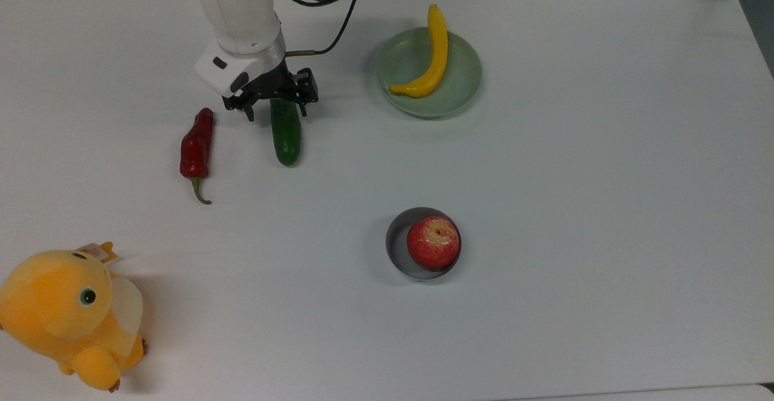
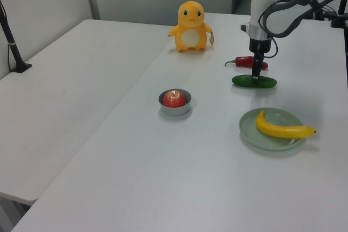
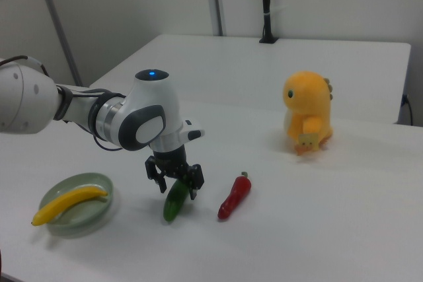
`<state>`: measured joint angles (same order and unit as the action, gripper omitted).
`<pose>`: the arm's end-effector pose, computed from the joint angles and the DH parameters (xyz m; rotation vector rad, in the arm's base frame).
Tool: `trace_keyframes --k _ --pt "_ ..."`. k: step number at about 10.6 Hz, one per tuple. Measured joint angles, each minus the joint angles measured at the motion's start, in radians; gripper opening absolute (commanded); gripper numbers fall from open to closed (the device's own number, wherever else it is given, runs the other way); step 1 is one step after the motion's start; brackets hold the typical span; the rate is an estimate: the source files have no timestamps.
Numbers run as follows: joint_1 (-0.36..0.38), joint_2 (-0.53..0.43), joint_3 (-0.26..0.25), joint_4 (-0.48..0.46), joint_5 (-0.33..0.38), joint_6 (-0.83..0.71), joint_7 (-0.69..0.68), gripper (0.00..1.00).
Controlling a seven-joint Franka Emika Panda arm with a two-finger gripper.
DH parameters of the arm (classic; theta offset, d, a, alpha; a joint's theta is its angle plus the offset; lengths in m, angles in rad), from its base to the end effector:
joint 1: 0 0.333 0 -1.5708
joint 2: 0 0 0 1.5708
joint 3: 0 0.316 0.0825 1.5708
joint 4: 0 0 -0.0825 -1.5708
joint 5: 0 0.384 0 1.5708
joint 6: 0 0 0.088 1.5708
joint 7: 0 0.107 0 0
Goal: Put the cucumber on the left side of the bowl
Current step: 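Close the gripper on the green cucumber and lift it, then carry the cucumber toward the metal bowl with the apple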
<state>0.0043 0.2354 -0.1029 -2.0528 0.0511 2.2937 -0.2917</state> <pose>0.5835 -0.0551 0.3249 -3.1184 -0.2537 -0.0153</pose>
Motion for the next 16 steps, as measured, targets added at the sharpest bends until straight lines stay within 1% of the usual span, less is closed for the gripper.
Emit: trace_keyframes --k 1,3,4,5,6,11,13,15,16 --pt "0.001 0.003 0.001 0.0 0.0 0.0 0.002 0.54" --pt "0.002 0.009 0.003 -0.001 0.0 0.0 0.003 0.32" --pt "0.002 0.012 0.004 -0.001 0.0 0.0 0.003 0.25" --pt "0.002 0.012 0.004 -0.001 0.0 0.0 0.004 0.2" --pt "0.002 0.012 0.004 -0.001 0.0 0.0 0.004 0.18" --pt "0.002 0.006 0.011 0.006 0.001 0.0 0.004 0.19" --pt "0.003 -0.011 0.058 0.036 0.002 0.001 0.059 0.19" --pt "0.005 -0.026 0.135 0.1 0.004 0.002 0.151 0.19" --pt "0.007 -0.028 0.181 0.139 0.008 0.002 0.188 0.19"
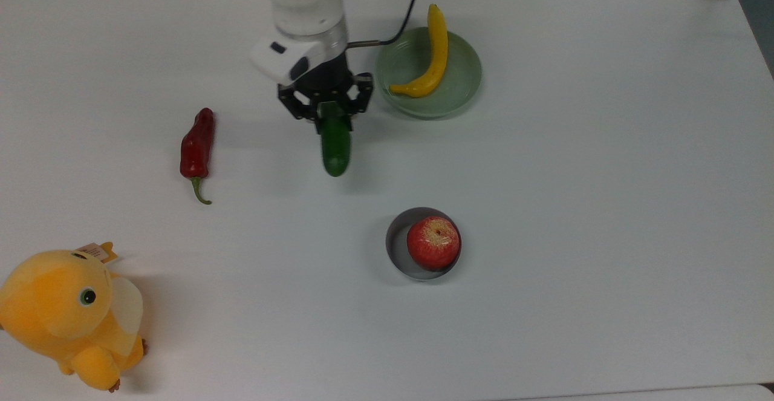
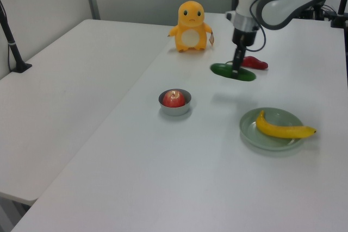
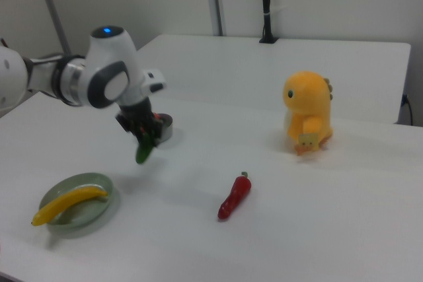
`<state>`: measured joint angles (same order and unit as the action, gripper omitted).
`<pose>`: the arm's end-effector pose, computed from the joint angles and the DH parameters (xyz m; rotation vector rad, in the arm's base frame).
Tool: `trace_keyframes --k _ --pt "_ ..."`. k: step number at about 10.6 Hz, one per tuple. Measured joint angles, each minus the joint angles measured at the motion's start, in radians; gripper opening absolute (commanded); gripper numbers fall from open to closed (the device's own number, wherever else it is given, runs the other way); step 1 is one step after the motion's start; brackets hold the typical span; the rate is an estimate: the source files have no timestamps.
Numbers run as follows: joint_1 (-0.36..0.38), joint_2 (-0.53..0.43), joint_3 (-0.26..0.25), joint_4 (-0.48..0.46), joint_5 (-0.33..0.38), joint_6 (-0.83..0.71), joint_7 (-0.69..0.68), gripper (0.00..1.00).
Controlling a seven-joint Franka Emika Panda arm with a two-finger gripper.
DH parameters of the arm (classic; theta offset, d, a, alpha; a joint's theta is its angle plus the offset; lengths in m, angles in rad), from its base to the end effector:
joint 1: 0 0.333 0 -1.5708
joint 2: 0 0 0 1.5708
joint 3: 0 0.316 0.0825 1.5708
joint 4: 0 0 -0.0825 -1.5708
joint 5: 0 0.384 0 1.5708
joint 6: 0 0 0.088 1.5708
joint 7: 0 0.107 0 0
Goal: Put the cucumber on the left side of the bowl
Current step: 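Carry the cucumber toward the metal bowl with the apple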
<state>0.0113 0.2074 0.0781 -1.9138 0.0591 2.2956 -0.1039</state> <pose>0.6190 0.0546 0.4050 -3.0585 -0.2374 -0.2695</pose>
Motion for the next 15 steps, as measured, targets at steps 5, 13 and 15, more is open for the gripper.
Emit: trace_keyframes --k 5,13,15 --pt "0.006 0.0 0.149 0.122 0.049 0.094 0.074 0.19" --pt "0.099 0.212 0.185 0.173 0.049 0.415 0.128 0.3" --pt "0.112 0.267 0.185 0.178 0.049 0.491 0.13 0.32"
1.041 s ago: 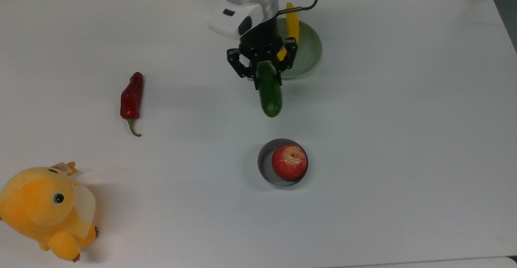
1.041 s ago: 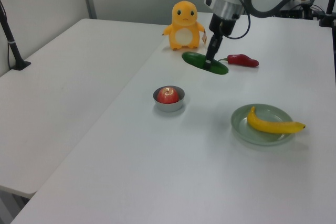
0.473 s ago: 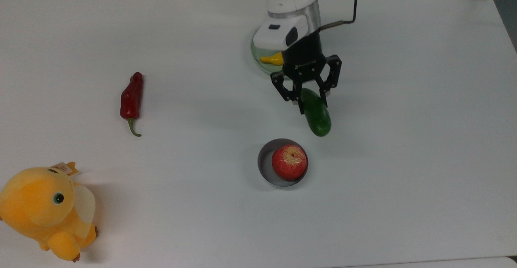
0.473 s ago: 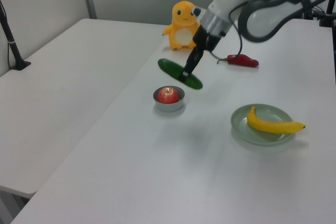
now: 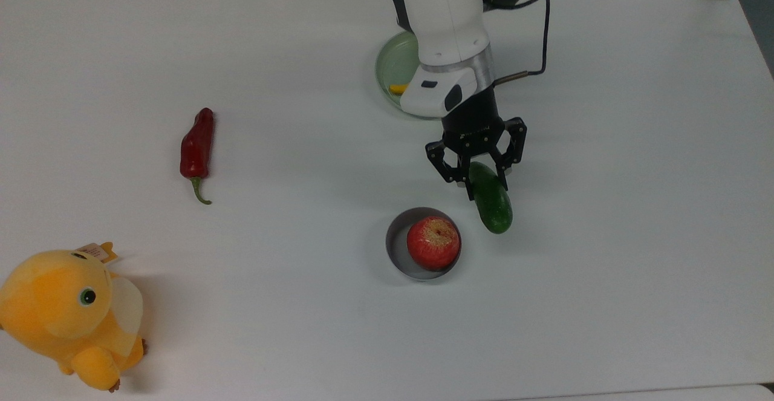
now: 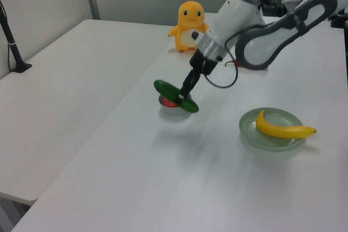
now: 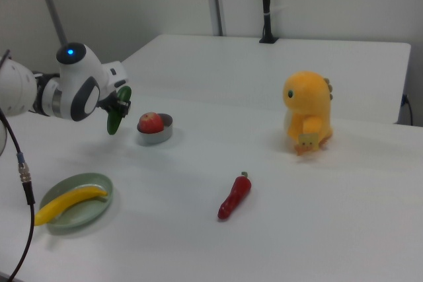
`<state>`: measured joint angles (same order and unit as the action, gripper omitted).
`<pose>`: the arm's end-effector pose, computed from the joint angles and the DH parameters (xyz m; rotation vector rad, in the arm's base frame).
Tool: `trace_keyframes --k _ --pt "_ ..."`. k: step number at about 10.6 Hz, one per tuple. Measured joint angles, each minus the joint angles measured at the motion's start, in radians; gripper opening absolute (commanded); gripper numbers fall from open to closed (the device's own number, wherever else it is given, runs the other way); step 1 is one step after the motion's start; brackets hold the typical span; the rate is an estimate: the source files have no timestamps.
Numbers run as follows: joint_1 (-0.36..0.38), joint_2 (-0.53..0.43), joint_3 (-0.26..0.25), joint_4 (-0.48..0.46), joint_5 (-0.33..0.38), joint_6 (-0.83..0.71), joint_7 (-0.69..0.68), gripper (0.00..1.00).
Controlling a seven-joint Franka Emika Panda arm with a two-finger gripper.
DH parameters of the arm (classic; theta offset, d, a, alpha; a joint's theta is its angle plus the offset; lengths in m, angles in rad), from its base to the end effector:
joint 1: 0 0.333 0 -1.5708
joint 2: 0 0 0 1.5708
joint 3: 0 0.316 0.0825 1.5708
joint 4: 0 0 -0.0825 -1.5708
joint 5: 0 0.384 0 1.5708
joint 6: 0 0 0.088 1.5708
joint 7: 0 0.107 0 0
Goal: Put the cucumber on the left side of the bowl
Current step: 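Carry the cucumber toward the metal bowl with the apple, then lower the cucumber beside the bowl and open the gripper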
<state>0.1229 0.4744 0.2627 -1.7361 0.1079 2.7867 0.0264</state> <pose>0.6654 0.2374 0.3804 -2.7368 -0.2817 -0.7646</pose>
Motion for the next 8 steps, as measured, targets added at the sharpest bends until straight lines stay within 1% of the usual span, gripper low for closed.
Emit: trace_keyframes --k 3,4,5,6,8 --pt "0.003 0.056 -0.001 0.009 0.0 0.051 0.0 0.39" --pt "0.002 0.065 -0.002 0.013 -0.001 0.053 0.0 0.5" --pt "0.002 0.077 -0.005 0.021 -0.002 0.053 0.0 0.54" --pt "0.002 0.083 -0.007 0.027 -0.002 0.053 0.0 0.61" --pt "0.001 0.089 -0.012 0.035 -0.003 0.053 0.0 1.0"
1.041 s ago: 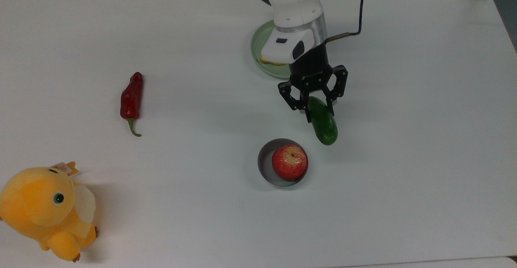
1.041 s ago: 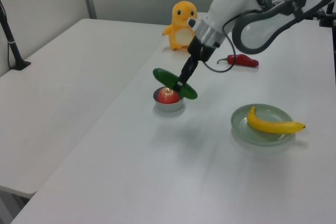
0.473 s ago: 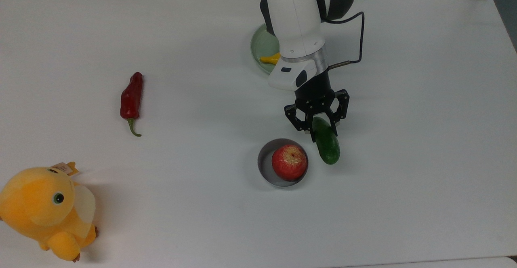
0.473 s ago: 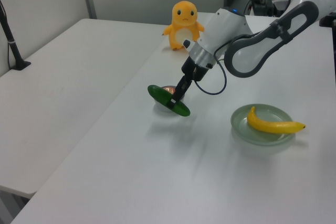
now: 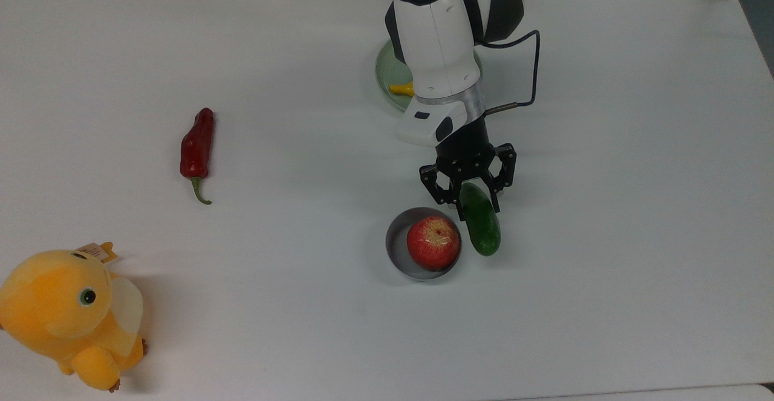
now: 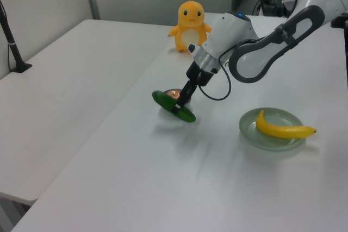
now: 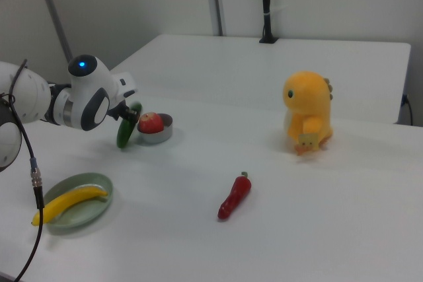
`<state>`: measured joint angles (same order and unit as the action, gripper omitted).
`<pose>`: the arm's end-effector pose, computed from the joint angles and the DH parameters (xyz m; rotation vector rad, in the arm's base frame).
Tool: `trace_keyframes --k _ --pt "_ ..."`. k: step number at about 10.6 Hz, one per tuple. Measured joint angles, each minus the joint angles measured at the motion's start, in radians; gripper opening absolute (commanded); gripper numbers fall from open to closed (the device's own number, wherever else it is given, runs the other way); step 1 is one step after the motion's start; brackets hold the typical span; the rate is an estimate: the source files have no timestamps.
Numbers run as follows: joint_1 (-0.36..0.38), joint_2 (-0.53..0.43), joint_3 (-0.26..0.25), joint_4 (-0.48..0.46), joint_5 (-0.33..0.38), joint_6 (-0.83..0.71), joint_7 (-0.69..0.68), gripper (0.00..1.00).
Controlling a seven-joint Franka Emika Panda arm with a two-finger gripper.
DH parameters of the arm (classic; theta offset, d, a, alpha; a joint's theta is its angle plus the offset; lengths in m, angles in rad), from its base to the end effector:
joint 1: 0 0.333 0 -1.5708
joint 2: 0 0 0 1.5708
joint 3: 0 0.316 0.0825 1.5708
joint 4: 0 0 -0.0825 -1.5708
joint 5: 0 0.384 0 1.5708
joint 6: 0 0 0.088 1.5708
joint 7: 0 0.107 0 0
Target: Put the cucumber on the left side of the bowl
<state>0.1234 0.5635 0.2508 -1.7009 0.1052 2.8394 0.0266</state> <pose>0.6802 0.2311 0.3413 -2.7391 -0.2452 -0.7641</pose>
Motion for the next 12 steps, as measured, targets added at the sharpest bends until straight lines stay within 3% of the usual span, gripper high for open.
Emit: trace_keyframes --k 8,12 --pt "-0.004 -0.031 -0.005 0.035 -0.006 0.001 0.0 1.0" --pt "-0.061 -0.2 -0.027 0.046 -0.006 -0.239 0.0 1.0"
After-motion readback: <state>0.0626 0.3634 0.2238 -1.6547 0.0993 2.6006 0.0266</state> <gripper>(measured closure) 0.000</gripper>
